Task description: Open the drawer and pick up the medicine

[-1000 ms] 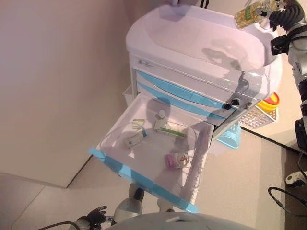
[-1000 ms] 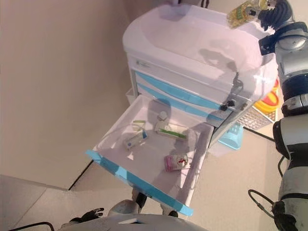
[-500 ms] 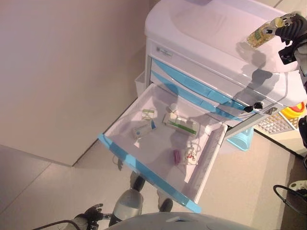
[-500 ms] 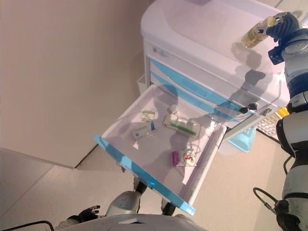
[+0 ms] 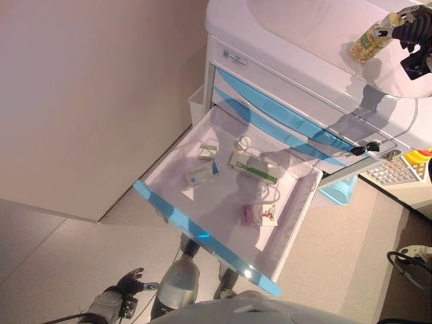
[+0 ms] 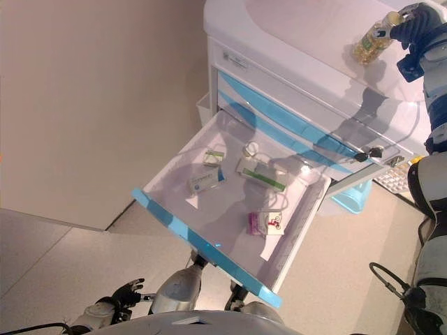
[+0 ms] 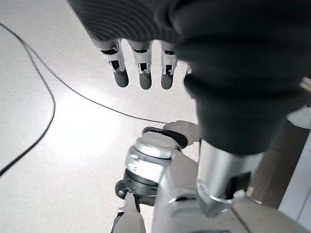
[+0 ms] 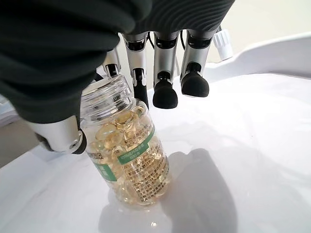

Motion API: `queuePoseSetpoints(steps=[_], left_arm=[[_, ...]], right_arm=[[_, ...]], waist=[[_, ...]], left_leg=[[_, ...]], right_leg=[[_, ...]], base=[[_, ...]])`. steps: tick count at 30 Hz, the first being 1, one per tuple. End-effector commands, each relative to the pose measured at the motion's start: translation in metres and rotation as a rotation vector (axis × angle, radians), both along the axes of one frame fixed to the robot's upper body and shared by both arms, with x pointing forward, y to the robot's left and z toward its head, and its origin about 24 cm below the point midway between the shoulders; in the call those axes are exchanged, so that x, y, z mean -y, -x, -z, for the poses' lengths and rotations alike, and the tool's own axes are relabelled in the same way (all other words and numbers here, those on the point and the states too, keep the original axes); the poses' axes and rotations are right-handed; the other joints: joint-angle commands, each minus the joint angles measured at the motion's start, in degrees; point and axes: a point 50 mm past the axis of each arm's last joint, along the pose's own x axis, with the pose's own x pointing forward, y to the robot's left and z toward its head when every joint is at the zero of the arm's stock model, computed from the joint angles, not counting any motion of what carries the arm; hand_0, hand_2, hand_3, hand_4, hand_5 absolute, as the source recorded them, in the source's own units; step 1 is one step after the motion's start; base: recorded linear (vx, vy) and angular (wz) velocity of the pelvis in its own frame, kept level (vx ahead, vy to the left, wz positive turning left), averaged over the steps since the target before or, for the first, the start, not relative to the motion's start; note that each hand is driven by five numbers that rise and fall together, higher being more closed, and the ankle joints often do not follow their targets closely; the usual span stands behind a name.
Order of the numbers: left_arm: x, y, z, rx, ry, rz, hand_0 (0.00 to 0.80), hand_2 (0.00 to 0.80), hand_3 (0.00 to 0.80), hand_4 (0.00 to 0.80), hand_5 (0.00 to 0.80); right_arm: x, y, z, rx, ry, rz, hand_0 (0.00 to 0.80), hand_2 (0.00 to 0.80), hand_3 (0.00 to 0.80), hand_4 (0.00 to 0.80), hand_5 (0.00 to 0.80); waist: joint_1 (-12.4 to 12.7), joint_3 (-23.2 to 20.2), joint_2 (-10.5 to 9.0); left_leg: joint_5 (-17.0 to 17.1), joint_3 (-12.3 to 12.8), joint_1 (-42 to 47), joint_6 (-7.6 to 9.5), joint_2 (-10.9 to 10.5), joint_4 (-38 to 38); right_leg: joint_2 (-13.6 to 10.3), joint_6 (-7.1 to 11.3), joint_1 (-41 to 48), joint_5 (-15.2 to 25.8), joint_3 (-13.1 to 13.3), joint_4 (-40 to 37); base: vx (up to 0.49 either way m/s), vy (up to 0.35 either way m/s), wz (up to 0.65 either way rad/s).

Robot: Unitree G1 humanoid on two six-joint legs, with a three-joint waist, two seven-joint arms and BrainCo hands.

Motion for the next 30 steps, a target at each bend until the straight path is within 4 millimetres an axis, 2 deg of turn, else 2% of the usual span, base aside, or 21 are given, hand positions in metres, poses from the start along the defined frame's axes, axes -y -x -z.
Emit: queuePoseSetpoints(steps=[1,12,21,30], left_arm=[[-0.015,0.014,-0.003,-0.025,-0.036,0.002,0.000,0.000,0.000,0.000,0.000],[-0.016,0.018,-0.002,-0.039,-0.036,0.009,0.000,0.000,0.000,0.000,0.000],[-0.013,0.023,0.000,-0.061,-0.032,0.018,0.000,0.000,0.000,0.000,0.000],[-0.014,0.024,0.001,-0.091,-0.043,0.049,0.000,0.000,0.000,0.000,0.000]], right_arm=[[0.001,0.013,-0.037,0.034,0.155,0.010,0.000,0.000,0.000,0.000,0.000],[-0.003,0.013,-0.044,0.098,0.155,-0.009,0.000,0.000,0.000,0.000,0.000],[-0.003,0.017,-0.052,0.242,0.127,0.012,0.000,0.000,0.000,0.000,0.000],[0.015,0.027,-0.051,0.393,0.048,0.099,0.000,0.000,0.000,0.000,0.000]], waist=[[0.6,0.0,-1.80],[0.4,-0.5,-1.79],[0.3,-1.3,-1.82],[-0.7,-2.2,-1.49]], left_leg=[[-8.2,0.5,2.5,0.61,-1.3,1.2],[-8.6,0.4,3.2,0.72,-1.6,1.5],[-9.3,0.5,3.5,0.89,-1.9,2.3],[-10.5,1.5,4.0,1.49,-2.2,3.3]], right_leg=[[-2.2,2.68,-2.0,1.8,3.2,3.4],[-2.0,2.71,-1.7,1.8,3.9,3.4],[-2.0,2.85,-1.2,1.9,4.4,3.1],[-2.3,3.35,-1.3,2.1,5.5,3.3]], base=[[0.013,0.003,-0.03],[0.002,-0.001,0.00],[0.010,0.000,-0.02],[-0.013,-0.006,-0.03]])
